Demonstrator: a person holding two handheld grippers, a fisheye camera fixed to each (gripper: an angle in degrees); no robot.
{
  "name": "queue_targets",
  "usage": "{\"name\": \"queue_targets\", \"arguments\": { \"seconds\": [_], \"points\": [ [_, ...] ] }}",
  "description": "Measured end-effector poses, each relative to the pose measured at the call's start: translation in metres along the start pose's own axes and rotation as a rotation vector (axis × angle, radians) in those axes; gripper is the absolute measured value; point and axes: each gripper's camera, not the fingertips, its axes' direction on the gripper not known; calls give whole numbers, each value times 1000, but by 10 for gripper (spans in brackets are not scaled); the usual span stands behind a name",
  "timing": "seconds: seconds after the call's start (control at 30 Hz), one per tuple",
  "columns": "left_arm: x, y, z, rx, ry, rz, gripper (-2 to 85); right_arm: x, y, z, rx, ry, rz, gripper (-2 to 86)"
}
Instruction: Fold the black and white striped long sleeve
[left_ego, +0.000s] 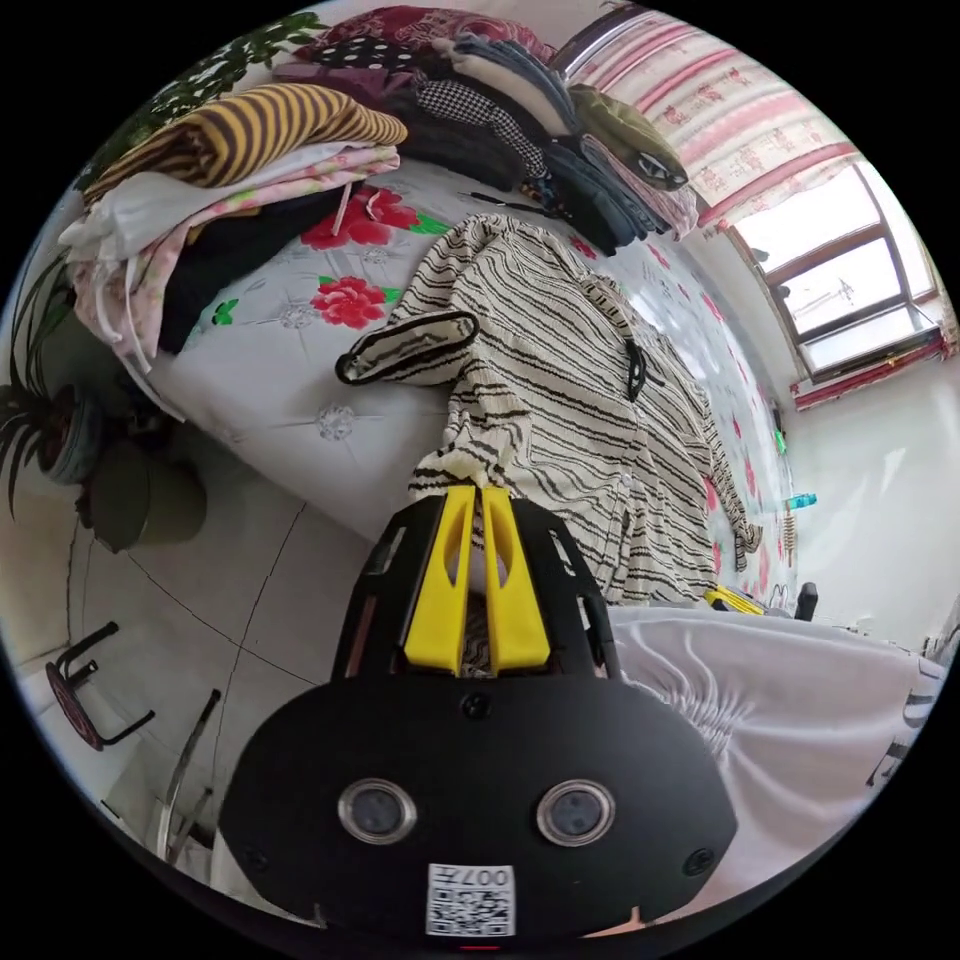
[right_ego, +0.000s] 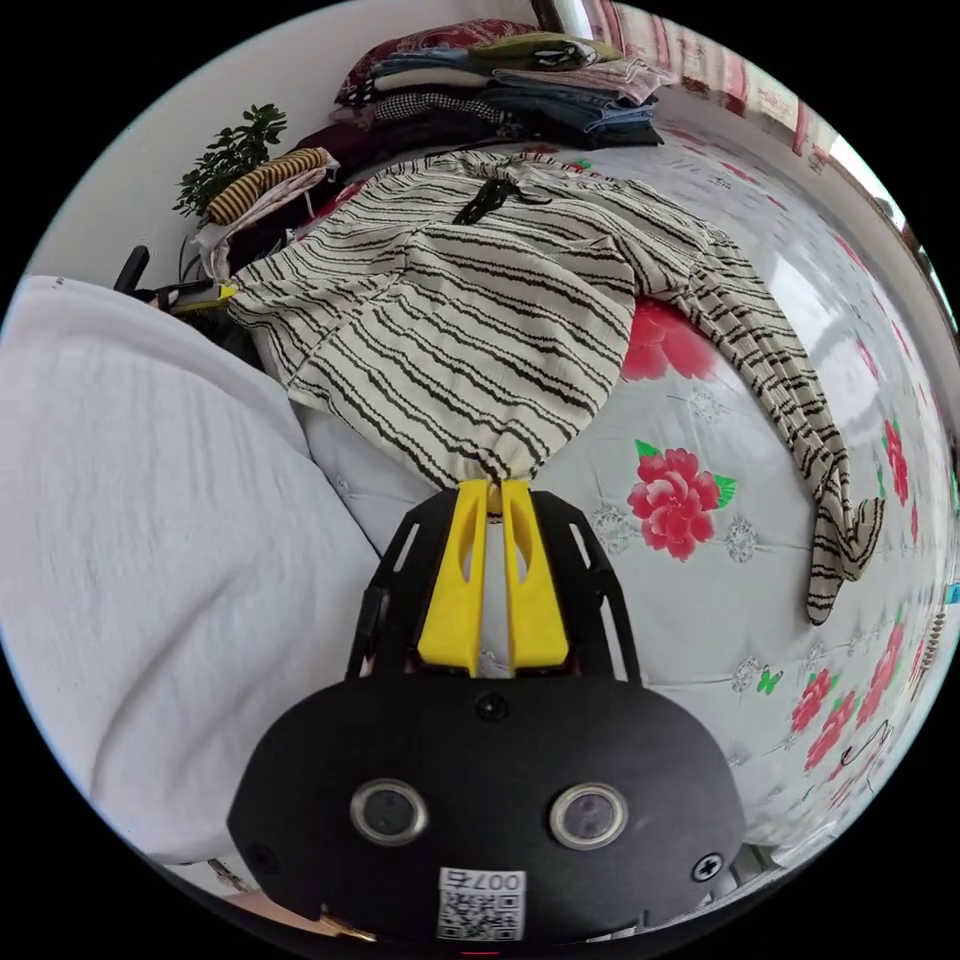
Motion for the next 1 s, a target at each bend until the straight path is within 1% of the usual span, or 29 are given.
{"name": "queue_targets", "arguments": {
  "seconds": [0.1,0.2,0.27,0.33,0.4,0.43,0.47,0.5,0.53,0.57,0.63,0.7,0.77,0.8,0.87,0.93,1.0],
  "points": [
    [-1,12,-31,22,34,-57,-9,-4,-1,-42,73,-1,-5,6],
    [3,19,-59,43,107,-106,-9,-6,7,-99,180,-82,-16,1],
    [9,22,-67,38,107,-103,-9,-13,12,-135,240,-144,-45,0],
    [13,25,-65,9,85,-94,-9,-19,17,-146,255,-188,-72,-1],
    [7,28,-48,-43,8,-89,-9,-22,22,-137,224,-244,-83,-1],
    [3,28,-42,-63,0,-108,-9,-23,26,-119,177,-256,-85,-1],
    [-5,28,-33,-98,34,-161,-9,-22,29,-98,110,-257,-58,-2],
    [-10,27,-34,-84,114,-211,-9,-22,30,-91,84,-266,-45,-2],
    [-10,26,-38,-58,154,-216,-9,-23,30,-91,94,-295,-28,-2],
    [-4,24,-47,-13,181,-188,-9,-26,32,-103,157,-312,-32,-2],
    [9,21,-55,-15,112,-105,-9,-32,34,-117,218,-305,-49,-1],
    [14,25,-42,-55,-9,-19,-8,-35,40,-113,215,-275,-54,0],
    [4,36,-13,-128,-108,-31,-7,-38,59,-65,124,-187,-5,2],
    [-5,42,6,-169,-93,-77,-5,-37,64,-49,89,-182,27,4],
    [-9,50,20,-165,-55,-86,0,-39,81,-9,27,-150,134,11],
    [-8,55,23,-159,-87,-72,10,-49,90,-5,26,-71,148,19],
    [-13,58,20,-161,-84,-57,40,-55,96,-5,3,-6,149,26]
  ]
}}
